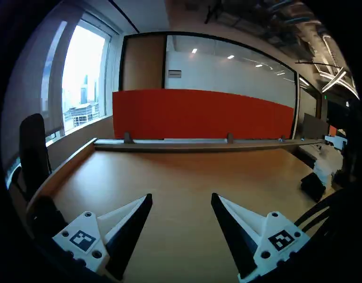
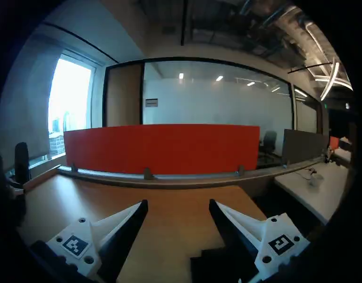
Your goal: Fold towel
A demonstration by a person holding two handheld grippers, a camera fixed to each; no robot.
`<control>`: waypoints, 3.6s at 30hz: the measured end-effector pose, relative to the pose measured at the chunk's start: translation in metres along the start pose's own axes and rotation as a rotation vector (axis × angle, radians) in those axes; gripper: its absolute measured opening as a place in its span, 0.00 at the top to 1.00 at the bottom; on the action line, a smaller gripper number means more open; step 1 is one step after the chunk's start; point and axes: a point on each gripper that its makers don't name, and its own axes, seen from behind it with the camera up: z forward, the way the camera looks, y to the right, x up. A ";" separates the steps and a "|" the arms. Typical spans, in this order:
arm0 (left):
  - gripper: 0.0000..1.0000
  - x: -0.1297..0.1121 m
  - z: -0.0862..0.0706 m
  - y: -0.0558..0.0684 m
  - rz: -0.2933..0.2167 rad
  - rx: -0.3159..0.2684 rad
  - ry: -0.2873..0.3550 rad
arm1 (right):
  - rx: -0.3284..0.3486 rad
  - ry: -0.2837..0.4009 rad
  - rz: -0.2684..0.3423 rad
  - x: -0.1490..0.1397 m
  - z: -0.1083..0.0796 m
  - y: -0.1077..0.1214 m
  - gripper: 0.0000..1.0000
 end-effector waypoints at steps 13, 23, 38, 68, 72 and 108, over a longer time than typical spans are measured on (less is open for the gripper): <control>0.08 0.052 0.020 -0.013 -0.030 0.018 0.124 | 0.007 0.023 0.023 0.013 0.003 -0.053 0.00; 0.08 0.072 0.023 -0.016 -0.029 0.025 0.175 | 0.030 0.056 0.025 0.026 0.007 -0.094 0.00; 0.07 0.079 0.020 -0.022 -0.022 0.037 0.201 | 0.030 0.062 0.034 0.031 0.008 -0.108 0.00; 0.08 0.036 0.017 -0.048 -0.018 0.063 0.273 | 0.007 0.081 0.049 0.050 0.001 -0.137 0.00; 0.08 0.020 0.021 -0.055 -0.017 0.068 0.278 | 0.001 0.093 0.062 0.045 0.004 -0.139 0.00; 0.08 -0.064 0.037 -0.070 -0.001 0.078 0.303 | -0.020 0.133 0.039 0.007 0.012 -0.143 0.00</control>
